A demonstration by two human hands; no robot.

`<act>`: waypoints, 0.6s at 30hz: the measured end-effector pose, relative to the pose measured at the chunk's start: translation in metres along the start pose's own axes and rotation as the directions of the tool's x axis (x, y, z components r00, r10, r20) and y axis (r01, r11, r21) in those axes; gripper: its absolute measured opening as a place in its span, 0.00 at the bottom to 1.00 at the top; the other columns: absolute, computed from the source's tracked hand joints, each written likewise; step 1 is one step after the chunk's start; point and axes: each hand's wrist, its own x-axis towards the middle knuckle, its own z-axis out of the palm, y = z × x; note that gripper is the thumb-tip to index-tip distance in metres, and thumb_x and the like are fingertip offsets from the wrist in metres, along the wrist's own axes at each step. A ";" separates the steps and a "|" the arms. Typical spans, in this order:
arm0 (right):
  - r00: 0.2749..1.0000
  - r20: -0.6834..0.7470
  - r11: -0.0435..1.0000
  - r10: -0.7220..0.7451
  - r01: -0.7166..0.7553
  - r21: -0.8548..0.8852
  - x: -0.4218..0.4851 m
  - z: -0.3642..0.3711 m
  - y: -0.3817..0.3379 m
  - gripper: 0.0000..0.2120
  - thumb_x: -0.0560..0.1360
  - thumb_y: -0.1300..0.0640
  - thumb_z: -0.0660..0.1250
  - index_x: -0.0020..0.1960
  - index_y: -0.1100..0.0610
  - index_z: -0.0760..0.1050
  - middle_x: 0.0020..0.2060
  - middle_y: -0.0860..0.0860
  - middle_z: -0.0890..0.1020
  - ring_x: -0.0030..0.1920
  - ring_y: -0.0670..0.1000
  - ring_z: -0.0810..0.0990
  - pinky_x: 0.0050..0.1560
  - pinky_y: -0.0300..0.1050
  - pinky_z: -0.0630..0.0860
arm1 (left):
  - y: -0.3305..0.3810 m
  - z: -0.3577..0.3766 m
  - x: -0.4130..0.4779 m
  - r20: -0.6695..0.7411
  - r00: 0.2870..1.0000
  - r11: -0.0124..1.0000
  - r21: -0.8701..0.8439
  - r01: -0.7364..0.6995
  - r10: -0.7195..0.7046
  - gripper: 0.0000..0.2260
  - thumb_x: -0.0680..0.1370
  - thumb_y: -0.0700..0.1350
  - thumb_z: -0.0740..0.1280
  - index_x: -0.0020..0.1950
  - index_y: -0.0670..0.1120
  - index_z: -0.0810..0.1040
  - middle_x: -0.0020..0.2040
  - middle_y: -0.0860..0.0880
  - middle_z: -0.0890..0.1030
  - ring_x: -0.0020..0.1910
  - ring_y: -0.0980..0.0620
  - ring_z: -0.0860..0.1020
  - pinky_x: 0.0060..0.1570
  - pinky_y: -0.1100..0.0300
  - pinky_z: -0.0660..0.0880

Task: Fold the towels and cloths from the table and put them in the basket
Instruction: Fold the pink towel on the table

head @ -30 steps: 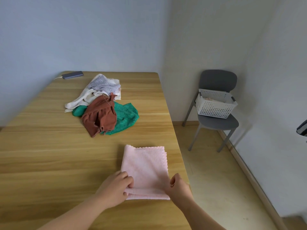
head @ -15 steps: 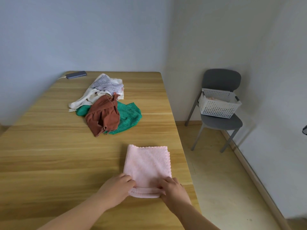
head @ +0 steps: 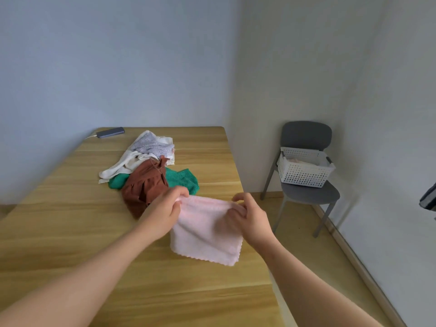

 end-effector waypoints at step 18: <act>0.982 0.078 0.979 -0.174 0.181 -0.092 0.026 -0.074 -0.064 0.04 0.72 0.58 0.72 0.42 0.51 0.78 0.33 0.40 0.76 0.34 0.38 0.73 0.34 0.25 0.68 | 0.059 -0.080 0.036 0.210 0.954 0.934 0.244 -0.262 0.213 0.11 0.76 0.49 0.67 0.40 0.62 0.68 0.45 0.62 0.76 0.47 0.57 0.76 0.50 0.63 0.70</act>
